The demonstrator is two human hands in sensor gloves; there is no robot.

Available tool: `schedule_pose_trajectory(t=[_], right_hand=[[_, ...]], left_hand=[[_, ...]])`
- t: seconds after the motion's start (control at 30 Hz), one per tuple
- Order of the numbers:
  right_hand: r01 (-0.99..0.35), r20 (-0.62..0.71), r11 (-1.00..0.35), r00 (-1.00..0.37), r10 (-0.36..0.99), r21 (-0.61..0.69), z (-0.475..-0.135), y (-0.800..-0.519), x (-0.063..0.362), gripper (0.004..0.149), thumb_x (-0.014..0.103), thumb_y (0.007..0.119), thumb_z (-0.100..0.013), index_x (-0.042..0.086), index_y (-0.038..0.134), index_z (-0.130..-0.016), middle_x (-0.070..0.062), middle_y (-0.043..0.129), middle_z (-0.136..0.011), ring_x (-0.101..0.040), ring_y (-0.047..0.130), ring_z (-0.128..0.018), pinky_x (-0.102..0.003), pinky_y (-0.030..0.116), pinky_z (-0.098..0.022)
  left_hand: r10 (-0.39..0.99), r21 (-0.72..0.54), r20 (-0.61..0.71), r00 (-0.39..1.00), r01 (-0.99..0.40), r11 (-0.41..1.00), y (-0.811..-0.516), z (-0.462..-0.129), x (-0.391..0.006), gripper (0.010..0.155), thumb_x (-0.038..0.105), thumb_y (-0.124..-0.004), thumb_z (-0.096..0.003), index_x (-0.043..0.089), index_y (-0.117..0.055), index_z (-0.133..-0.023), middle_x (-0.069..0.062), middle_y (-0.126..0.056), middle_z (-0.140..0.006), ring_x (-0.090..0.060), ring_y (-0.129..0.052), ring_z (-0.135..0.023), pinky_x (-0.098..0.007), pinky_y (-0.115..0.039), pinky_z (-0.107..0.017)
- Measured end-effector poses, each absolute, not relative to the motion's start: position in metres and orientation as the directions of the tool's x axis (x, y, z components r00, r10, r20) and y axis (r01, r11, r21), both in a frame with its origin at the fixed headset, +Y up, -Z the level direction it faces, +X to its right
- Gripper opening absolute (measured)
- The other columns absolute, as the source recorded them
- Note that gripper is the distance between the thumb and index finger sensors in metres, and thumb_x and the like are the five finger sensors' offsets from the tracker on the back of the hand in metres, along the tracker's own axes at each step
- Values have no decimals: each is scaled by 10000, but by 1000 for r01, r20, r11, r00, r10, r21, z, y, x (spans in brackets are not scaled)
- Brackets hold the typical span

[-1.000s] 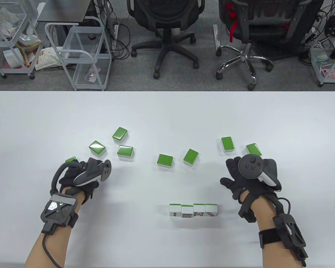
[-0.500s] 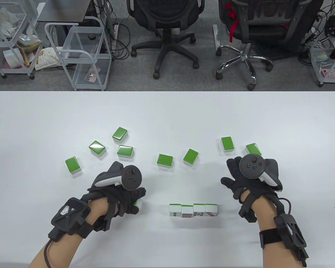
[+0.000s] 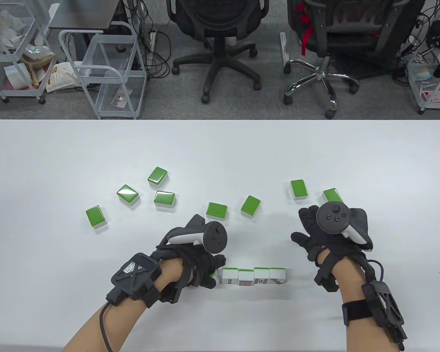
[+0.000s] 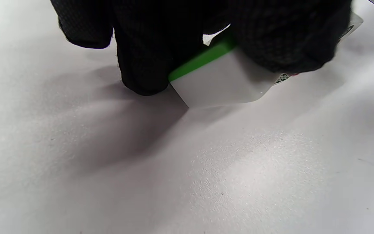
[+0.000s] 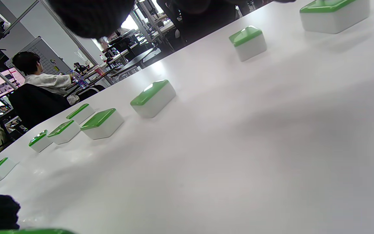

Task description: Stand mahjong tiles upright in a row

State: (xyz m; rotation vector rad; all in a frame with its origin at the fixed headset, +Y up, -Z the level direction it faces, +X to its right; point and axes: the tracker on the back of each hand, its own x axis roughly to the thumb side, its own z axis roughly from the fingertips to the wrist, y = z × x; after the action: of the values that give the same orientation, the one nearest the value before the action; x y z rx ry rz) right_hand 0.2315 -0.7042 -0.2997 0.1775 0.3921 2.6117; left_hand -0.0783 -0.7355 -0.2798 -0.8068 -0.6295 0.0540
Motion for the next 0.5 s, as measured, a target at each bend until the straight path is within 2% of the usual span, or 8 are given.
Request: schedule_pose_trajectory(t=[0.27, 0.5], right_hand=[[-454, 49, -834, -870, 491, 313, -299, -704, 232, 782, 467, 747, -343, 74, 472, -961, -267, 351, -1036, -591, 419, -910, -712, 494, -583], [-452, 49, -834, -870, 490, 318, -299, -704, 233, 783, 469, 746, -342, 75, 472, -962, -267, 352, -1036, -590, 420, -910, -712, 494, -583]], left_hand=[[311, -660, 480, 820, 104, 744, -735, -287, -80, 723, 446, -821, -223, 282, -636, -903, 106, -973, -853, -170, -1086, -704, -456, -785, -642], [328, -622, 448, 832, 26, 783, -727, -289, -91, 747, 499, -784, -229, 309, -581, -922, 123, -918, -896, -155, -1040, -757, -455, -755, -664]])
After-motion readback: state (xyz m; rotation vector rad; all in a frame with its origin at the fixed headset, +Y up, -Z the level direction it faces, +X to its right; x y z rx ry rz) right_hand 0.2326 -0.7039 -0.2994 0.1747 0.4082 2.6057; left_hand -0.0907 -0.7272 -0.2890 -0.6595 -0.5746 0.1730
